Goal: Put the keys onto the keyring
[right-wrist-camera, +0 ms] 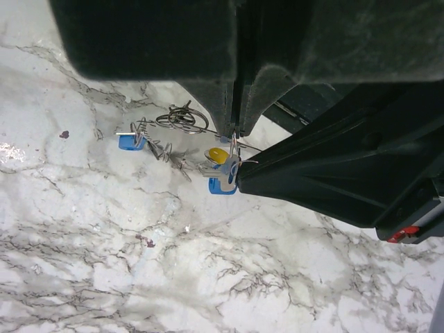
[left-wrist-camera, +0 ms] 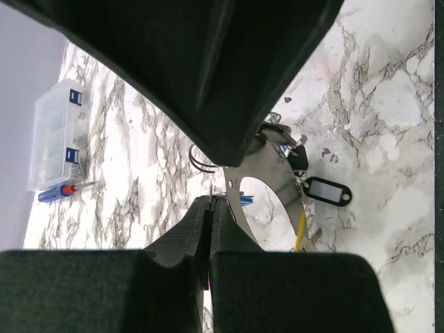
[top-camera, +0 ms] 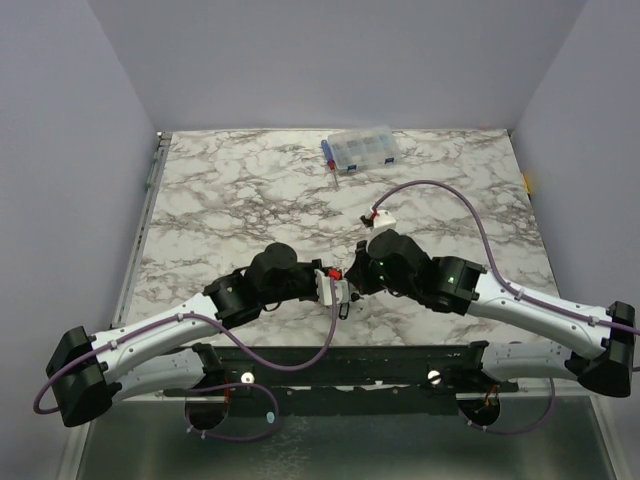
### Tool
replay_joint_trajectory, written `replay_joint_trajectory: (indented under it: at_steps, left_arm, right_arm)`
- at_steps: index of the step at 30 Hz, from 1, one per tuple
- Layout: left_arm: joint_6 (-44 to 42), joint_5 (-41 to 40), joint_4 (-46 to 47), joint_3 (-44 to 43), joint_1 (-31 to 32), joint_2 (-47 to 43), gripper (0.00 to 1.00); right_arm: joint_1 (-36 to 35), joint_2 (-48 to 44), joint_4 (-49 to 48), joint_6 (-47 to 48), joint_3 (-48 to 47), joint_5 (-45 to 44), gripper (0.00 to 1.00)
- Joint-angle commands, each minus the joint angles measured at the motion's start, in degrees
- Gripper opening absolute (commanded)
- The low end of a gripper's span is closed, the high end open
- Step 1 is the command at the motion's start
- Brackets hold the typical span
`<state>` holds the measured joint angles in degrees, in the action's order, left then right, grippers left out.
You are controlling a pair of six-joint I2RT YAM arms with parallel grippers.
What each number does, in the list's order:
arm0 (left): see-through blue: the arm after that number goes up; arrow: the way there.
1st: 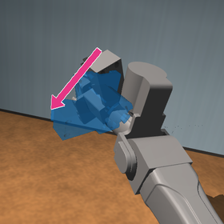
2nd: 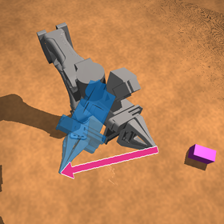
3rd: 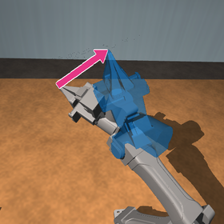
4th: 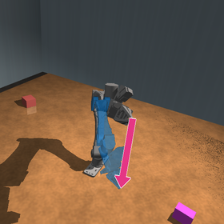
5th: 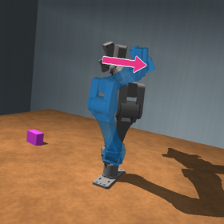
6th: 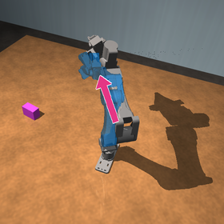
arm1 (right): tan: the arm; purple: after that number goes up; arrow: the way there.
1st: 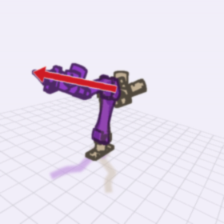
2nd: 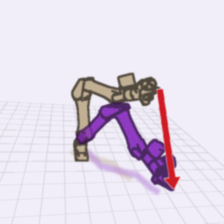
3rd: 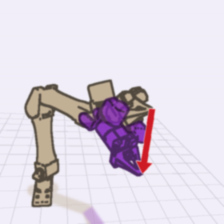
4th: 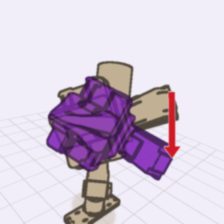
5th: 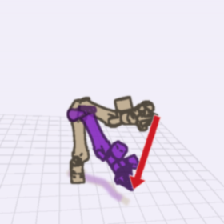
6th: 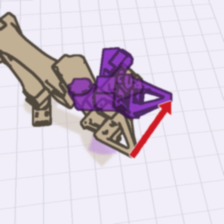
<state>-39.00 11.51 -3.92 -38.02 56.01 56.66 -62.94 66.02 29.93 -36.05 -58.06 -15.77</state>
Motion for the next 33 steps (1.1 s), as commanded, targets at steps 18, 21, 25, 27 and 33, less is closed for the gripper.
replay_joint_trajectory:
  at_steps: [18,21,25,27,33]
  left_arm:
    - [-0.01,4.38,1.2,-0.18,0.29,-2.21,0.0]
    - [-0.07,4.44,1.2,-0.11,0.24,-2.36,0.0]
    - [-0.04,5.21,1.15,0.04,0.25,-2.31,0.0]
    - [-0.05,5.23,1.15,0.05,0.25,-2.26,0.0]
    - [0.06,3.9,1.15,-0.02,0.31,-2.08,0.0]
  right_arm:
    - [-0.17,1.58,-3.65,1.23,-1.94,-0.28,0.0]
    - [-0.17,1.66,-3.75,1.25,-2.01,-0.22,0.0]
    - [-0.17,1.54,-3.96,1.25,-2.02,-0.08,0.0]
    - [-0.17,1.42,-4.21,1.29,-1.85,0.27,0.0]
    - [-0.17,1.02,-5.13,2.76,-1.57,3.81,0.0]
